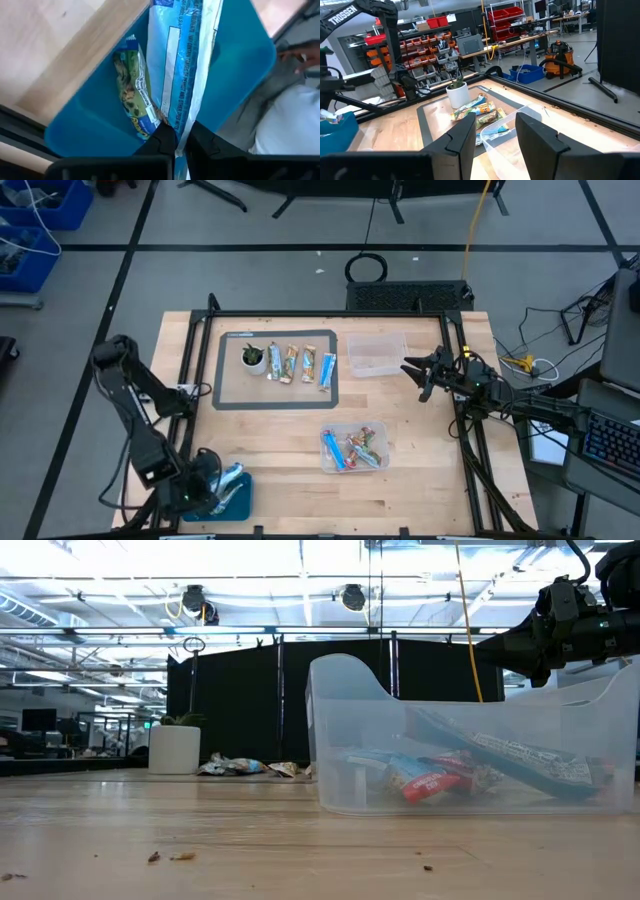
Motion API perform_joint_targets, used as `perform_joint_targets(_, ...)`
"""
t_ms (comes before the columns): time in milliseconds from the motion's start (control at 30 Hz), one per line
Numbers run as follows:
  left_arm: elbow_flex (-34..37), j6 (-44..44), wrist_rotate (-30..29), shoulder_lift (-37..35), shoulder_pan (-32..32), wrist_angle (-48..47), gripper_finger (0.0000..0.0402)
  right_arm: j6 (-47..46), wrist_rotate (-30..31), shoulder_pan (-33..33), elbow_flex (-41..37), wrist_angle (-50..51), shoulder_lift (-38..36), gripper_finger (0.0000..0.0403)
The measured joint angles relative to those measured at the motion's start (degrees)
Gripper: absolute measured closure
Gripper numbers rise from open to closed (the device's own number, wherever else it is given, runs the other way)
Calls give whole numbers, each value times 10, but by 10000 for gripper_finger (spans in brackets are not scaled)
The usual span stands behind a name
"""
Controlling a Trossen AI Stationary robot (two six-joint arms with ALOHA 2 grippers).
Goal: Pick and place Granola Bars by type
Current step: Put the blue granola bar into the blue bin
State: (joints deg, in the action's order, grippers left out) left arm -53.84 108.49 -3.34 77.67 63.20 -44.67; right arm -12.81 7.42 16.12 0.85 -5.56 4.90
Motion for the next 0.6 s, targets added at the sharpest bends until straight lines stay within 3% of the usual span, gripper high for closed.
perform_joint_targets(233,0,46,53,33,1,50,382,0,0,0,0,0,0,273)
perform_joint_targets(600,0,59,53,36,1,45,382,0,0,0,0,-1,0,273)
